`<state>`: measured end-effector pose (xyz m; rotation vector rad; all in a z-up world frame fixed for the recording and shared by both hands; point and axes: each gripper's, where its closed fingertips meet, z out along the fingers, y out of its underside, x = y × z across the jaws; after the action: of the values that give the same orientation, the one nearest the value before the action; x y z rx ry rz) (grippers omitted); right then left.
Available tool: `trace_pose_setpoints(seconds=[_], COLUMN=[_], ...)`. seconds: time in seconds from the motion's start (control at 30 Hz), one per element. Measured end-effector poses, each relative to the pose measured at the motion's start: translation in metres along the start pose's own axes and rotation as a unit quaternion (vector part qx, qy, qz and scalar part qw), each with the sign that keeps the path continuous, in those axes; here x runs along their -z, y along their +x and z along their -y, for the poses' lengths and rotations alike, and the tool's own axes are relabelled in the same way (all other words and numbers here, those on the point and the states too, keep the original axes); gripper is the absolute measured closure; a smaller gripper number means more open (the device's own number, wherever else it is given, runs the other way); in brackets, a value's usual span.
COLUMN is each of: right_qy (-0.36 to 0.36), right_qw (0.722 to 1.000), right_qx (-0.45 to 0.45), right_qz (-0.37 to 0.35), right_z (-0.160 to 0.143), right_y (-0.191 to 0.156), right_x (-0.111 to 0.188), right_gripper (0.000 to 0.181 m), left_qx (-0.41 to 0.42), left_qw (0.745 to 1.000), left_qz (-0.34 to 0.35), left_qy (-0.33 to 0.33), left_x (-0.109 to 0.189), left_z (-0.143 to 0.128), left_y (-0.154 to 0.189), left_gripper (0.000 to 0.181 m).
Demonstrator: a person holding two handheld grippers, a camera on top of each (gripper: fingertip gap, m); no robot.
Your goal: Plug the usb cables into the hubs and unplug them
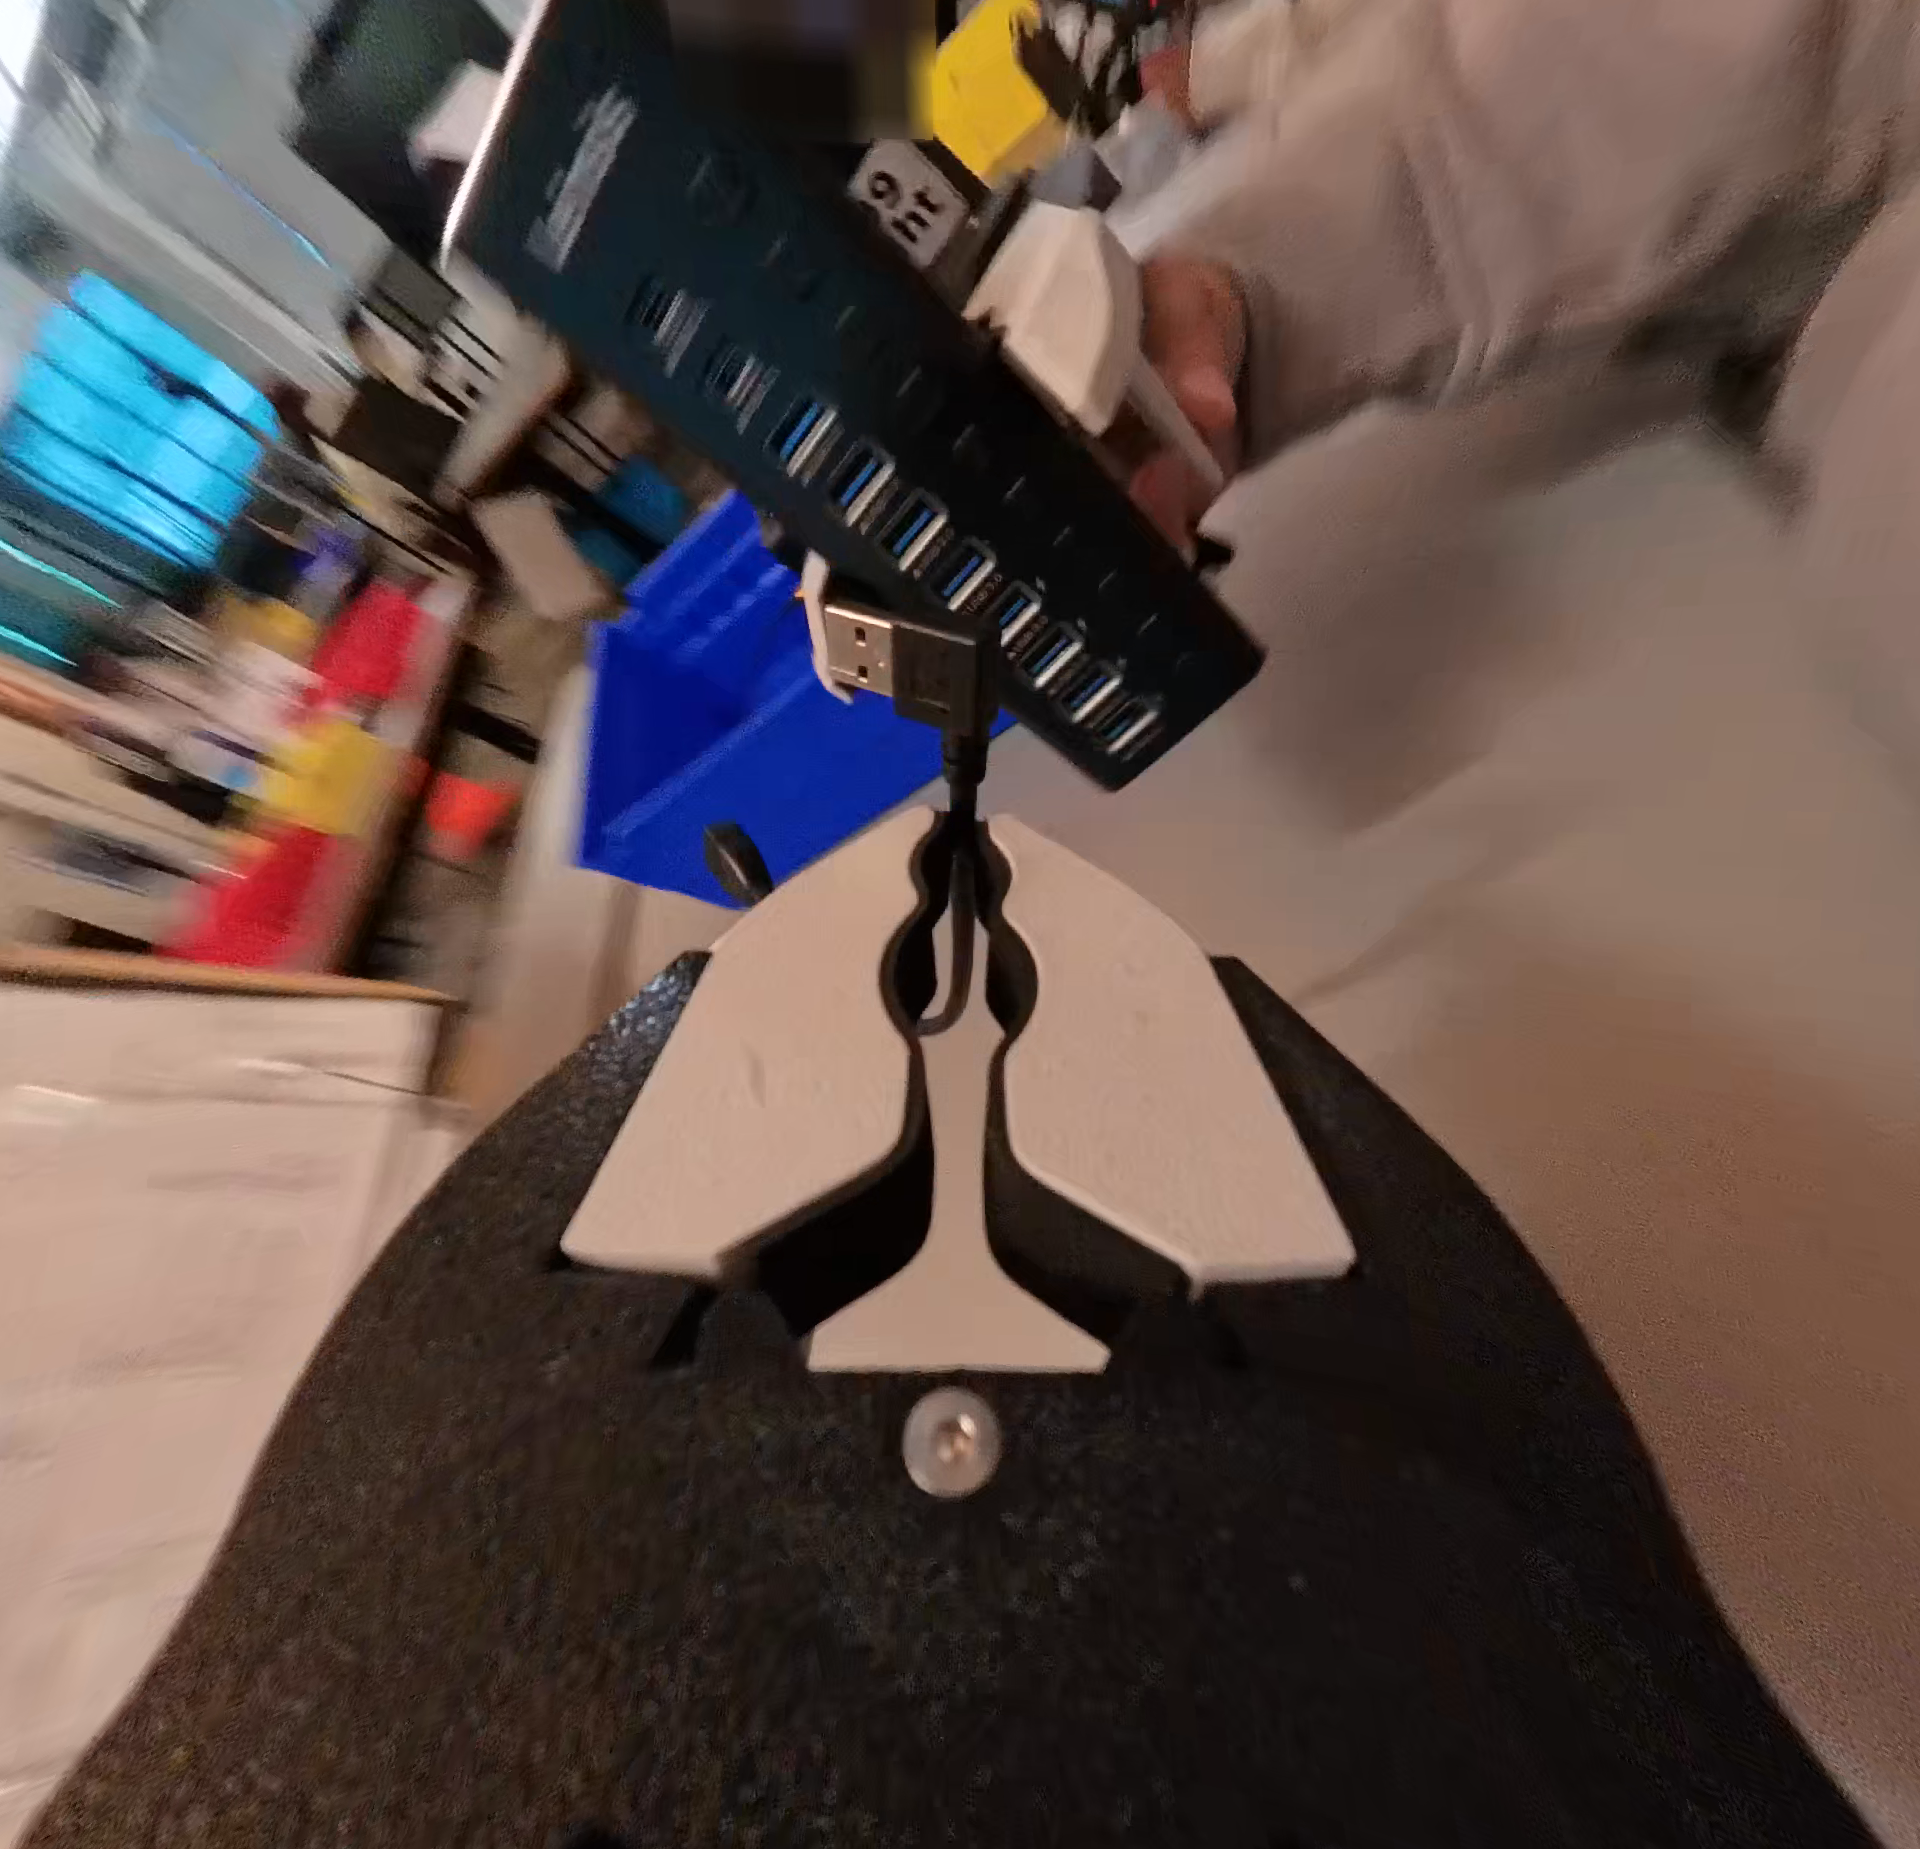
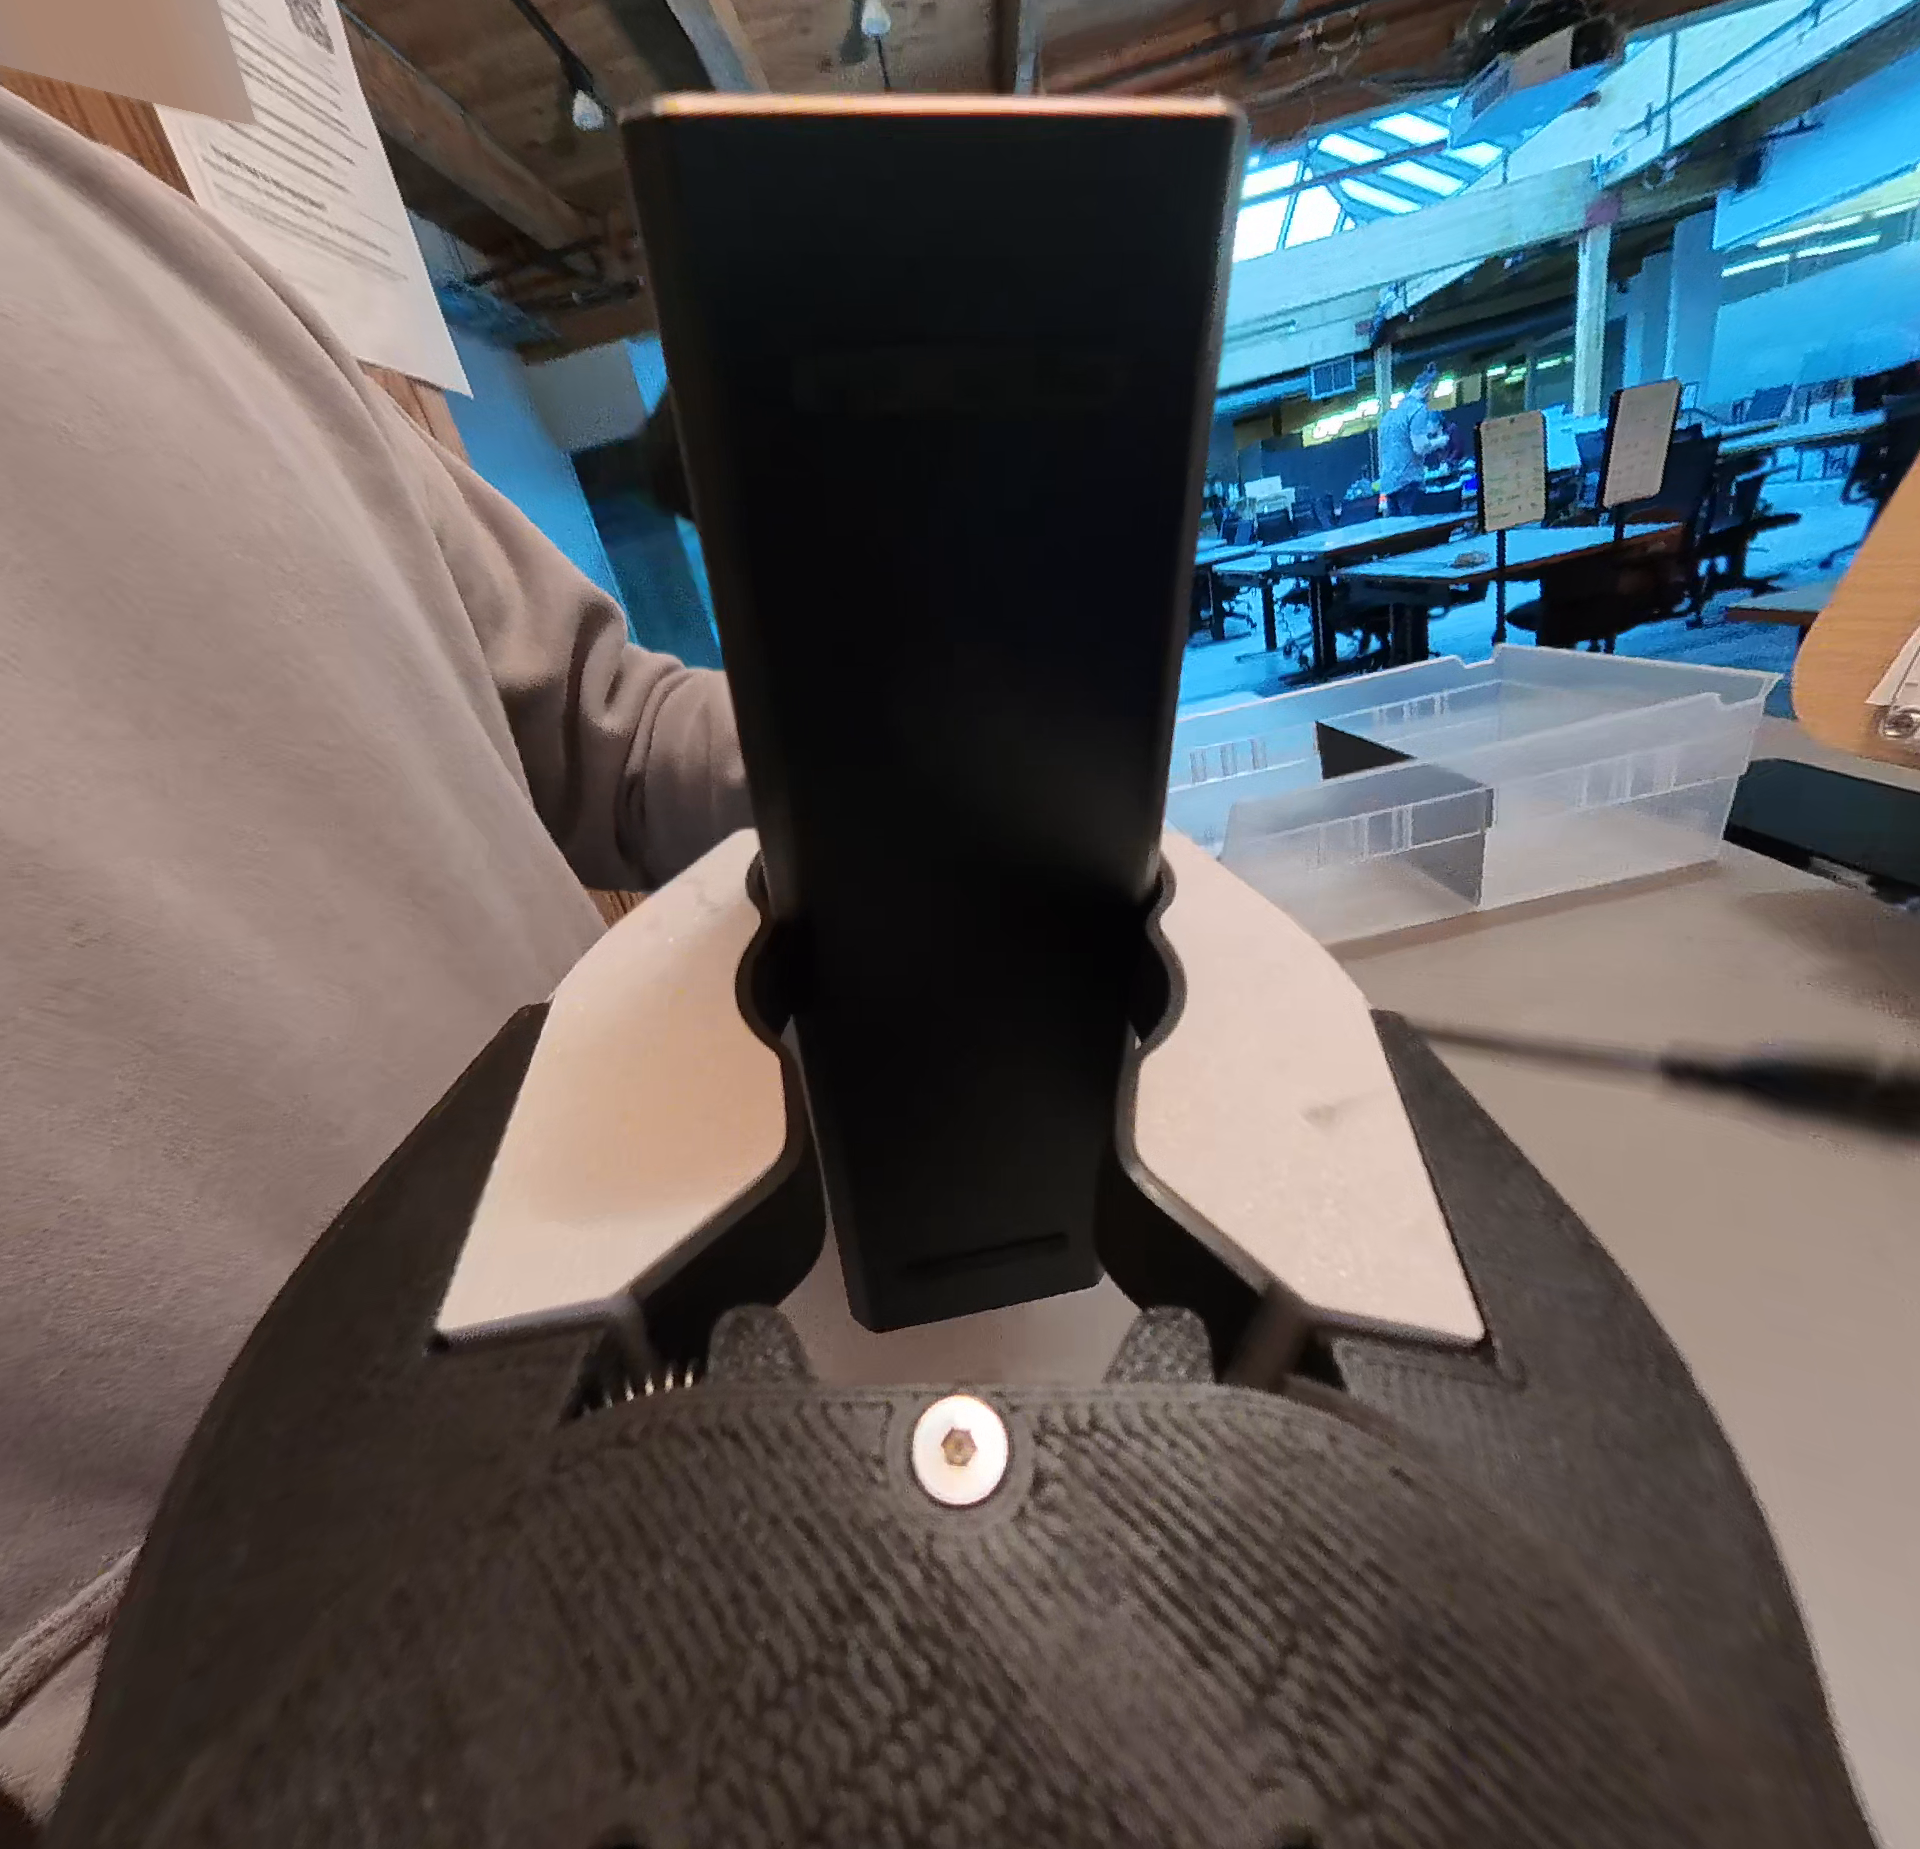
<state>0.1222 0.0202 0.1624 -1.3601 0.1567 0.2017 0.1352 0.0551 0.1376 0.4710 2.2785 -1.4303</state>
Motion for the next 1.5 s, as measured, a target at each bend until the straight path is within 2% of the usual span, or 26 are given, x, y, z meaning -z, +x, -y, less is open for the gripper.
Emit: trace_pose_setpoints(seconds=[0.03, 0.1, 0.13, 0.2, 0.27, 0.33, 0.37, 0.4, 0.43, 0.53, 0.57, 0.6, 0.7, 0.83, 0.93, 1.07, 1.17, 1.3, 1.43, 1.5], right_qy=[0.008, 0.028, 0.037, 0.055, 0.075, 0.097, 0.106, 0.113, 0.118, 0.125, 0.121, 0.119, 0.105, 0.091, 0.068, 0.054, 0.047, 0.035, 0.032, 0.034], right_qw=[1.000, 1.000, 0.999, 0.998, 0.996, 0.994, 0.993, 0.992, 0.991, 0.990, 0.991, 0.991, 0.993, 0.995, 0.997, 0.998, 0.998, 0.999, 0.999, 0.999], right_qx=[-0.003, -0.006, -0.008, -0.009, -0.017, -0.023, -0.026, -0.028, -0.031, -0.039, -0.038, -0.039, -0.039, -0.038, -0.032, -0.033, -0.032, -0.029, -0.028, -0.027], right_qz=[0.003, 0.011, 0.015, 0.020, 0.033, 0.041, 0.045, 0.045, 0.046, 0.046, 0.045, 0.045, 0.037, 0.032, 0.019, 0.010, 0.007, 0.004, 0.002, 0.000], right_z=[0.002, 0.009, 0.012, 0.018, 0.024, 0.029, 0.030, 0.032, 0.032, 0.032, 0.030, 0.029, 0.025, 0.020, 0.012, 0.004, 0.001, -0.002, -0.005, -0.004], right_y=[-0.001, -0.003, -0.004, -0.006, -0.009, -0.010, -0.011, -0.010, -0.010, -0.009, -0.008, -0.007, -0.003, 0.000, 0.003, 0.005, 0.006, 0.006, 0.006, 0.007], right_x=[0.002, 0.007, 0.010, 0.014, 0.018, 0.022, 0.023, 0.025, 0.026, 0.028, 0.027, 0.027, 0.024, 0.018, 0.015, 0.013, 0.012, 0.011, 0.012, 0.012], right_gripper=[0.116, 0.116, 0.116, 0.116, 0.116, 0.116, 0.116, 0.116, 0.116, 0.116, 0.116, 0.116, 0.116, 0.116, 0.116, 0.116, 0.117, 0.116, 0.117, 0.117], left_qx=[0.086, 0.265, 0.355, 0.517, 0.632, 0.700, 0.725, 0.740, 0.741, 0.709, 0.692, 0.683, 0.676, 0.689, 0.718, 0.743, 0.736, 0.718, 0.735, 0.730], left_qw=[0.995, 0.955, 0.918, 0.811, 0.704, 0.636, 0.619, 0.617, 0.631, 0.700, 0.719, 0.729, 0.736, 0.725, 0.696, 0.668, 0.676, 0.695, 0.674, 0.682], left_qz=[-0.044, -0.107, -0.136, -0.193, -0.209, -0.209, -0.198, -0.179, -0.158, -0.075, -0.056, -0.046, -0.026, -0.007, 0.004, 0.032, 0.037, 0.028, 0.009, 0.003], left_qy=[0.026, 0.085, 0.116, 0.193, 0.246, 0.247, 0.227, 0.199, 0.166, 0.040, 0.022, 0.015, 0.018, 0.015, -0.010, 0.003, 0.001, -0.033, -0.071, -0.052], left_x=[-0.001, -0.001, -0.001, 0.001, -0.001, -0.009, -0.015, -0.020, -0.024, -0.029, -0.027, -0.026, -0.027, -0.029, -0.032, -0.033, -0.034, -0.032, -0.030, -0.030], left_z=[0.000, 0.002, 0.002, 0.002, -0.013, -0.039, -0.054, -0.070, -0.086, -0.129, -0.135, -0.136, -0.136, -0.144, -0.158, -0.163, -0.164, -0.163, -0.167, -0.163], left_y=[0.008, 0.016, 0.017, 0.014, 0.009, 0.013, 0.017, 0.023, 0.029, 0.042, 0.041, 0.040, 0.033, 0.030, 0.034, 0.029, 0.029, 0.033, 0.040, 0.036], left_gripper=[0.178, 0.178, 0.178, 0.178, 0.179, 0.179, 0.179, 0.178, 0.178, 0.178, 0.177, 0.177, 0.177, 0.177, 0.175, 0.176, 0.177, 0.176, 0.175, 0.166])
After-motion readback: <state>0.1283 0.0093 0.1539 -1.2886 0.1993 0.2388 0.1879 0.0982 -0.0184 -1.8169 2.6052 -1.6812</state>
